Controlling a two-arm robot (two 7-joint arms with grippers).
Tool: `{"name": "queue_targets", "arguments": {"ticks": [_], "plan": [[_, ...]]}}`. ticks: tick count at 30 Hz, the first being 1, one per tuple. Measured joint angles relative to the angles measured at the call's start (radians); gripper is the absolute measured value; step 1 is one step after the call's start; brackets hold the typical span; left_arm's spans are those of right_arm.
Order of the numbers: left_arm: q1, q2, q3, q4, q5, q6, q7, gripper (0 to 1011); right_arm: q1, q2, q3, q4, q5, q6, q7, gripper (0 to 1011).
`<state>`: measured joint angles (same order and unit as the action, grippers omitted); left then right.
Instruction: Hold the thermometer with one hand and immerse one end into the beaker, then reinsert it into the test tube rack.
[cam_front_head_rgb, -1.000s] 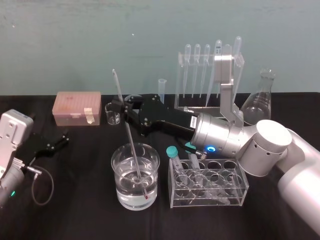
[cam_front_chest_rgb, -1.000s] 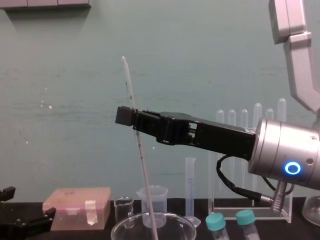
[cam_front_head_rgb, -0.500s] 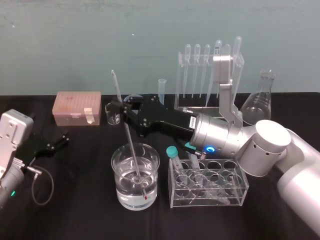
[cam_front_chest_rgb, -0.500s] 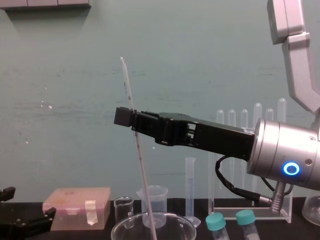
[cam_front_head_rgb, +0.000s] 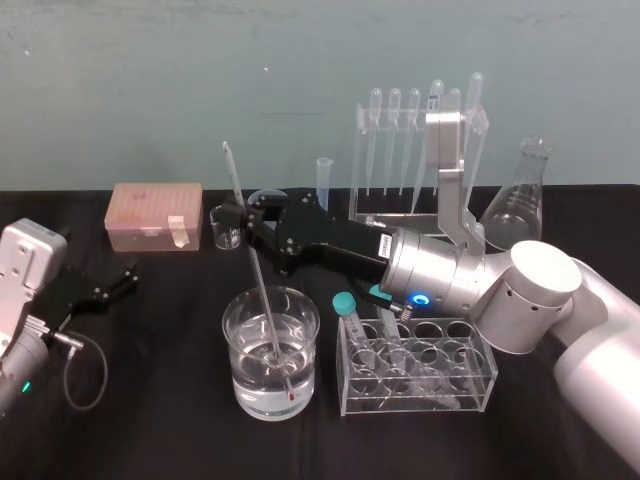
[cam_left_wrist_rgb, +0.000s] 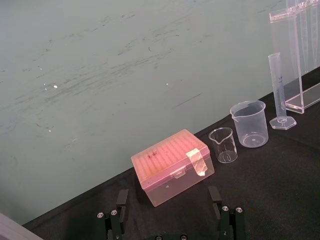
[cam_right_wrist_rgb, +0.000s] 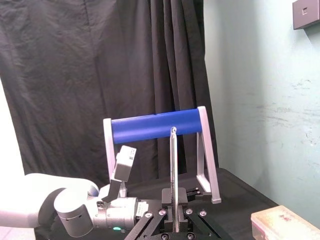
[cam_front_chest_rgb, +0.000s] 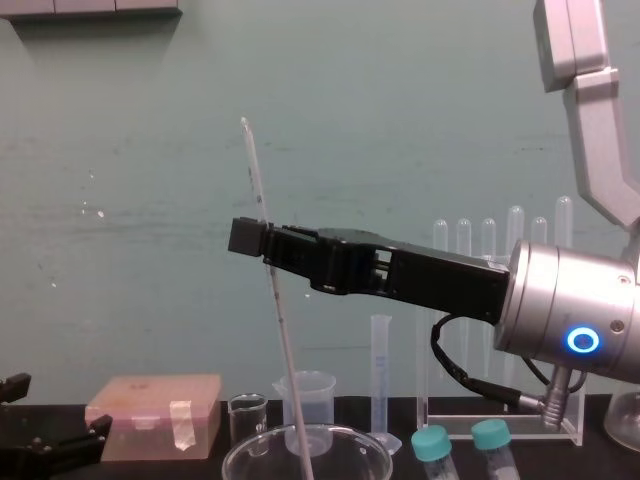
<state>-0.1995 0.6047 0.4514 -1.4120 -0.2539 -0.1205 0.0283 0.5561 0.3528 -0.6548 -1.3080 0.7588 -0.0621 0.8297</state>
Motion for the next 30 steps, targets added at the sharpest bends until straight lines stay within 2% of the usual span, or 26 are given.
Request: {"name": "queue_targets", "arguments": {"ticks": [30], "plan": [[0.0,0.0,0.0,0.0,0.0,0.0,0.0,1008,0.0,-0.001,0.0,0.002,0.0,-0.002,0.002,56]]}}
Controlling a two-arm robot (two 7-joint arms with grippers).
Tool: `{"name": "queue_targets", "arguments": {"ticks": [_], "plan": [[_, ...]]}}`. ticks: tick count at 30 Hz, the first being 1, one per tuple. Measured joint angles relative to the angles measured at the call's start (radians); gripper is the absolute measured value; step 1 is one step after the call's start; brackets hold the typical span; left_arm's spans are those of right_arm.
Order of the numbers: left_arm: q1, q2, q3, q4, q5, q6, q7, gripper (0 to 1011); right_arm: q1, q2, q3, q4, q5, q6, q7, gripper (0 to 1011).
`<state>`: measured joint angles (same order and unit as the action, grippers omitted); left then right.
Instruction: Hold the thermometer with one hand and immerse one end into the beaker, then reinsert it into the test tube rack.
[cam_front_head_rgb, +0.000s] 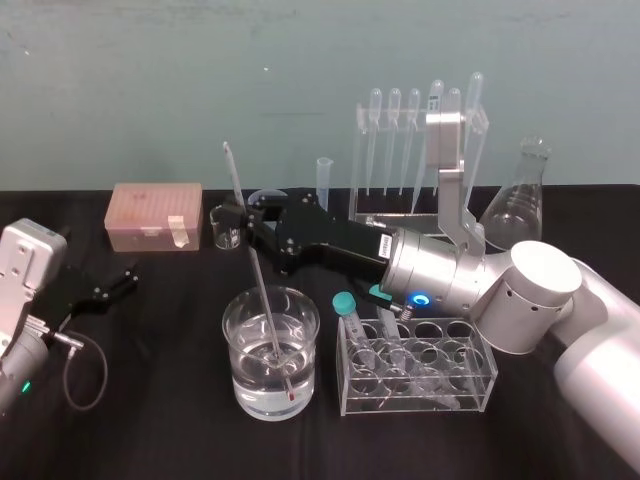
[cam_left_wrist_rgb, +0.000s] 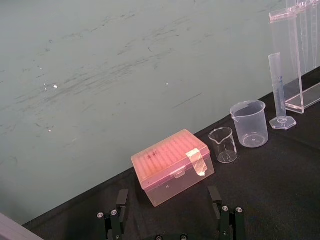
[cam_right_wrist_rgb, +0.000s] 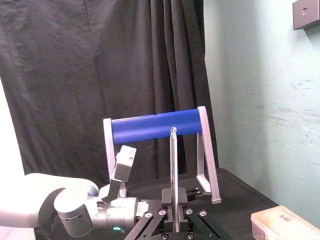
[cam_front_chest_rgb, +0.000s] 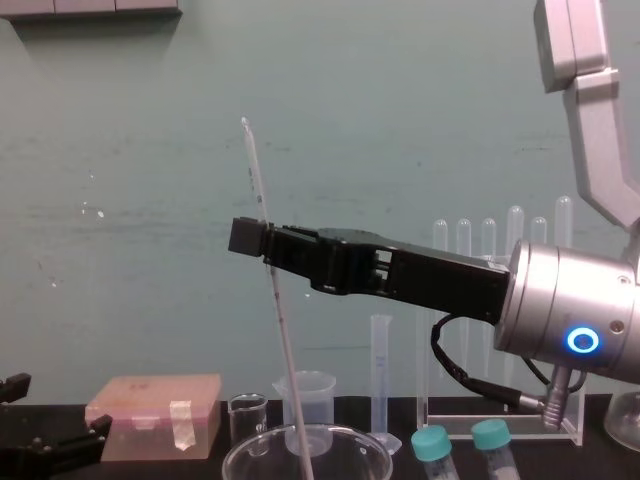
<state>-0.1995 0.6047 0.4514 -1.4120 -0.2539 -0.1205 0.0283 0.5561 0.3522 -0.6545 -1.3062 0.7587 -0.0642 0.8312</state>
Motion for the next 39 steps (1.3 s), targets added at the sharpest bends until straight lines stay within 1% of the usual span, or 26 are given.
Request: {"name": "queue_targets", "arguments": {"ticks": [18,23,26,29,32,33,35,36,38,39], "plan": [[0.0,0.0,0.0,0.0,0.0,0.0,0.0,1008,0.005,0.0,0.002,0.005,0.003,0.001,0.004,56],[0.0,0.0,0.0,0.0,0.0,0.0,0.0,1008,0.006,0.001,0.009,-0.012,0.016,0.009,0.003,56],[0.0,0.0,0.0,0.0,0.0,0.0,0.0,1008,0.014,0.007,0.022,-0.044,0.042,0.027,0.004,56],[0.0,0.0,0.0,0.0,0.0,0.0,0.0,1008,0.034,0.016,0.044,-0.089,0.085,0.053,0.005,56],[0.0,0.0,0.0,0.0,0.0,0.0,0.0,1008,0.049,0.022,0.063,-0.119,0.108,0.059,0.004,56],[0.0,0.0,0.0,0.0,0.0,0.0,0.0,1008,0.061,0.026,0.076,-0.137,0.121,0.058,-0.002,56],[0.0,0.0,0.0,0.0,0.0,0.0,0.0,1008,0.073,0.03,0.095,-0.155,0.131,0.05,-0.013,56],[0.0,0.0,0.0,0.0,0.0,0.0,0.0,1008,0.085,0.034,0.115,-0.169,0.141,0.037,-0.025,56],[0.0,0.0,0.0,0.0,0.0,0.0,0.0,1008,0.096,0.04,0.136,-0.177,0.145,0.021,-0.041,56],[0.0,0.0,0.0,0.0,0.0,0.0,0.0,1008,0.103,0.049,0.155,-0.181,0.146,0.005,-0.058,56]]}}
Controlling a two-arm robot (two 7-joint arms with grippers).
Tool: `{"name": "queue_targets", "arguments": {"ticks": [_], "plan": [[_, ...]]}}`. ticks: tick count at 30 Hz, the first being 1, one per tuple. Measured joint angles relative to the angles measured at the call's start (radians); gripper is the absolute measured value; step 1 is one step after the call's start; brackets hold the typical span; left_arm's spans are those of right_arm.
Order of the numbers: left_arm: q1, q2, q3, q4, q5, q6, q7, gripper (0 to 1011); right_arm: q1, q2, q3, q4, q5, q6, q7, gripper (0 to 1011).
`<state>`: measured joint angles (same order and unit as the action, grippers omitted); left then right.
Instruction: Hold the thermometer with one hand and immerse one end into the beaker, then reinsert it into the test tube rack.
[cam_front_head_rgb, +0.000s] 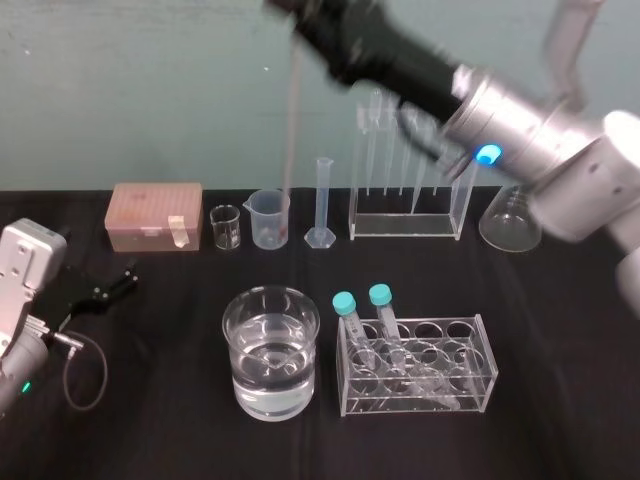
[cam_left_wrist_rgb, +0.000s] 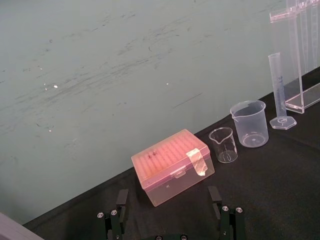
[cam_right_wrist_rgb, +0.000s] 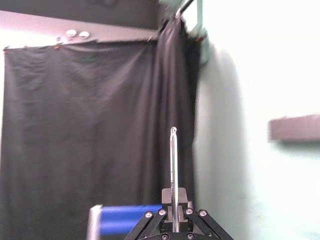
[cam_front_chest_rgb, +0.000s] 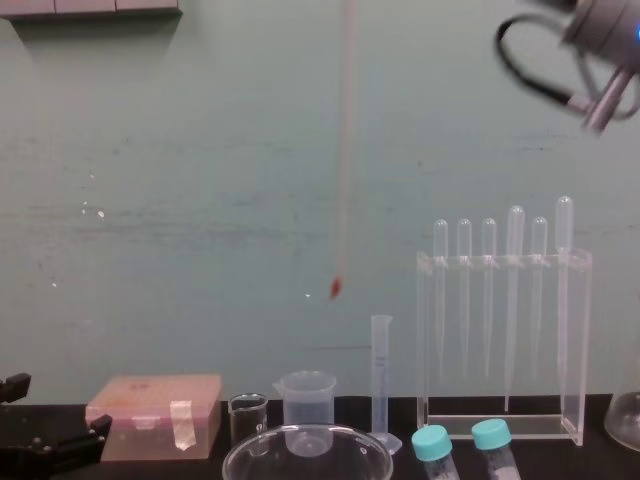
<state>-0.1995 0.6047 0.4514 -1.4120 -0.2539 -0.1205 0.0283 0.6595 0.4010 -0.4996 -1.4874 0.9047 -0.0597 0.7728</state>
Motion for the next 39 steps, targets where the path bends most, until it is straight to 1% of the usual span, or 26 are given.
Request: {"name": "queue_targets", "arguments": {"ticks": [2,3,6,7,8,9,12,13,15,16,18,19,22,24,25,26,29,35,39], "plan": [[0.0,0.0,0.0,0.0,0.0,0.0,0.0,1008,0.005,0.012,0.02,-0.001,-0.002,-0.016,-0.02,56],[0.0,0.0,0.0,0.0,0.0,0.0,0.0,1008,0.006,0.026,0.038,-0.002,-0.008,-0.028,-0.041,56],[0.0,0.0,0.0,0.0,0.0,0.0,0.0,1008,-0.002,0.051,0.063,-0.004,-0.021,-0.04,-0.07,56],[0.0,0.0,0.0,0.0,0.0,0.0,0.0,1008,-0.018,0.071,0.079,-0.01,-0.03,-0.043,-0.09,56],[0.0,0.0,0.0,0.0,0.0,0.0,0.0,1008,-0.028,0.082,0.086,-0.014,-0.034,-0.043,-0.099,56],[0.0,0.0,0.0,0.0,0.0,0.0,0.0,1008,-0.052,0.105,0.101,-0.025,-0.04,-0.041,-0.116,56],[0.0,0.0,0.0,0.0,0.0,0.0,0.0,1008,-0.092,0.135,0.119,-0.044,-0.042,-0.03,-0.135,56],[0.0,0.0,0.0,0.0,0.0,0.0,0.0,1008,-0.123,0.156,0.131,-0.062,-0.041,-0.022,-0.145,56],[0.0,0.0,0.0,0.0,0.0,0.0,0.0,1008,-0.154,0.173,0.14,-0.078,-0.04,-0.015,-0.153,56],[0.0,0.0,0.0,0.0,0.0,0.0,0.0,1008,-0.186,0.189,0.149,-0.096,-0.04,-0.013,-0.157,56],[0.0,0.0,0.0,0.0,0.0,0.0,0.0,1008,-0.213,0.201,0.156,-0.111,-0.039,-0.012,-0.16,56],[0.0,0.0,0.0,0.0,0.0,0.0,0.0,1008,-0.239,0.211,0.162,-0.123,-0.039,-0.012,-0.161,56],[0.0,0.0,0.0,0.0,0.0,0.0,0.0,1008,-0.274,0.223,0.169,-0.138,-0.041,-0.015,-0.163,56],[0.0,0.0,0.0,0.0,0.0,0.0,0.0,1008,-0.313,0.232,0.174,-0.145,-0.052,-0.023,-0.166,56],[0.0,0.0,0.0,0.0,0.0,0.0,0.0,1008,-0.313,0.232,0.174,-0.145,-0.052,-0.023,-0.166,56],[0.0,0.0,0.0,0.0,0.0,0.0,0.0,1008,-0.327,0.234,0.174,-0.146,-0.06,-0.029,-0.166,56],[0.0,0.0,0.0,0.0,0.0,0.0,0.0,1008,-0.346,0.233,0.175,-0.142,-0.079,-0.042,-0.166,56],[0.0,0.0,0.0,0.0,0.0,0.0,0.0,1008,-0.365,0.22,0.175,-0.129,-0.098,-0.053,-0.163,56],[0.0,0.0,0.0,0.0,0.0,0.0,0.0,1008,-0.368,0.203,0.172,-0.116,-0.109,-0.054,-0.161,56]]}}
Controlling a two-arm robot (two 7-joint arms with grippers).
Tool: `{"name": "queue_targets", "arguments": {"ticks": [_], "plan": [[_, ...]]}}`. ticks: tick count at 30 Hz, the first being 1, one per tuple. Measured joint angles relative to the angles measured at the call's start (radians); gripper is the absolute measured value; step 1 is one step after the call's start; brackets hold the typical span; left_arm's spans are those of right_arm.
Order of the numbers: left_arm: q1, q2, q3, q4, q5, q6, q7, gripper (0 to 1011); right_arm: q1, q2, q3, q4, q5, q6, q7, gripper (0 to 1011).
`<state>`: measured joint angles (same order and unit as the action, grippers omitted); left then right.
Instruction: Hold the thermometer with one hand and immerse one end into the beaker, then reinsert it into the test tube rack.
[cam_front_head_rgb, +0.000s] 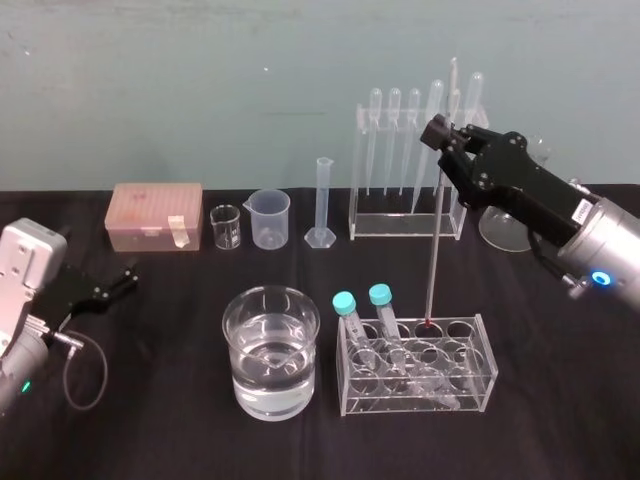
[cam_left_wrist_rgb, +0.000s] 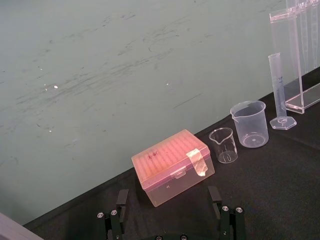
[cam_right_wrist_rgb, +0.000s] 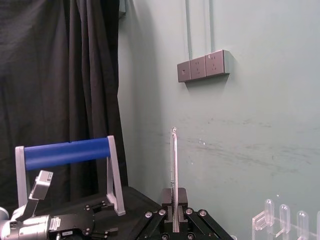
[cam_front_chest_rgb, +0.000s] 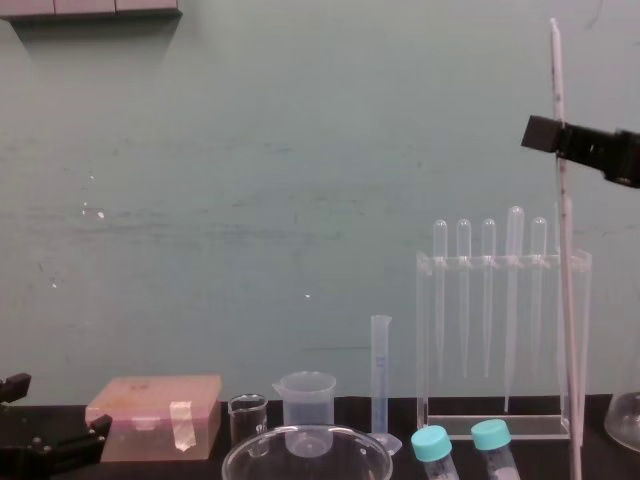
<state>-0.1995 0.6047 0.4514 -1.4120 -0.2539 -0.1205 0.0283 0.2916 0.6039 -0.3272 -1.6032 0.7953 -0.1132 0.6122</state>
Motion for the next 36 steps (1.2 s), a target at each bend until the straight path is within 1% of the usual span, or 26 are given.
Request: {"name": "queue_targets", "arguments": {"ticks": [4,8,15,25,36], "plan": [[0.0,0.0,0.0,0.0,0.0,0.0,0.0,1008,0.001,-0.011,-0.005,0.009,-0.01,-0.001,0.0,56],[0.0,0.0,0.0,0.0,0.0,0.0,0.0,1008,0.004,-0.023,-0.018,0.031,-0.043,-0.001,-0.002,56],[0.0,0.0,0.0,0.0,0.0,0.0,0.0,1008,0.006,-0.034,-0.031,0.058,-0.082,0.006,-0.007,56],[0.0,0.0,0.0,0.0,0.0,0.0,0.0,1008,0.011,-0.057,-0.037,0.089,-0.109,0.015,-0.012,56],[0.0,0.0,0.0,0.0,0.0,0.0,0.0,1008,0.014,-0.065,-0.044,0.106,-0.124,0.022,-0.007,56]]}}
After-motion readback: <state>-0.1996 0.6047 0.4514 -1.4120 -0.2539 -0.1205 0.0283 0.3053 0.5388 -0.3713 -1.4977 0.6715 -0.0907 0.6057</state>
